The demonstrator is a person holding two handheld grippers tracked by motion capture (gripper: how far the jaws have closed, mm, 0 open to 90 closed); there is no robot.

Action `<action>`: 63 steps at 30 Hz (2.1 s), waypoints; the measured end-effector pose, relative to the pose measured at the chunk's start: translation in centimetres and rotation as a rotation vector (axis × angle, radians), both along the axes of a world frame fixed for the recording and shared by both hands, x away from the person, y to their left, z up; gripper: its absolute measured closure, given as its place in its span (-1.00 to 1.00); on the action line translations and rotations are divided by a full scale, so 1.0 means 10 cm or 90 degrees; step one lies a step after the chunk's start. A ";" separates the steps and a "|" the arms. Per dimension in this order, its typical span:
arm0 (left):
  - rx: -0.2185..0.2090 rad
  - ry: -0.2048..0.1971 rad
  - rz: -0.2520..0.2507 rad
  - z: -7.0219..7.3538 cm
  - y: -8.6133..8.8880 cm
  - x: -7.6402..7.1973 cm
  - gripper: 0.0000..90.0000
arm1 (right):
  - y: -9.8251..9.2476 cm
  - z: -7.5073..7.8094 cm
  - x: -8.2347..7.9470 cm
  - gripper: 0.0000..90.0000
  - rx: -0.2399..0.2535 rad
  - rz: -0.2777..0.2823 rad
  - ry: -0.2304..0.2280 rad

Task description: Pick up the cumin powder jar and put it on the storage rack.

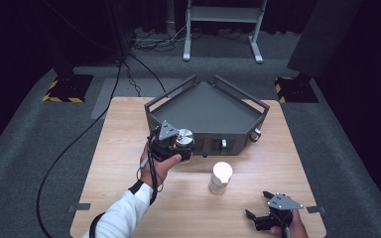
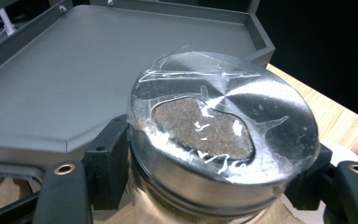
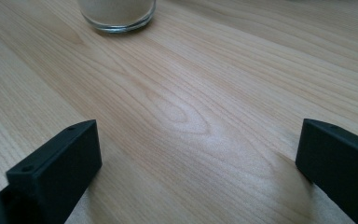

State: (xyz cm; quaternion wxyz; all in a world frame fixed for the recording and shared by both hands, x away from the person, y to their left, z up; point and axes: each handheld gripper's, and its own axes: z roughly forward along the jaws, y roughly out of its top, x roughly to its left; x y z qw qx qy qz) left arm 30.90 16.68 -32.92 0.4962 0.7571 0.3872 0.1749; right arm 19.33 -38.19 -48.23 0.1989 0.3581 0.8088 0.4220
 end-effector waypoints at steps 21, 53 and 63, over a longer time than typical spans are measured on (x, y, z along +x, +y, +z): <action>-0.010 -0.033 0.012 0.32 -0.04 0.30 -0.33 | 0.00 0.00 0.00 -1.00 0.000 0.001 0.000; 0.016 -0.046 0.068 0.20 -0.33 0.89 -0.33 | 0.00 0.00 0.00 -1.00 0.000 0.001 -0.001; 0.013 -0.037 0.074 0.06 -0.35 0.95 -0.33 | 0.00 0.00 0.00 -1.00 0.000 0.001 0.000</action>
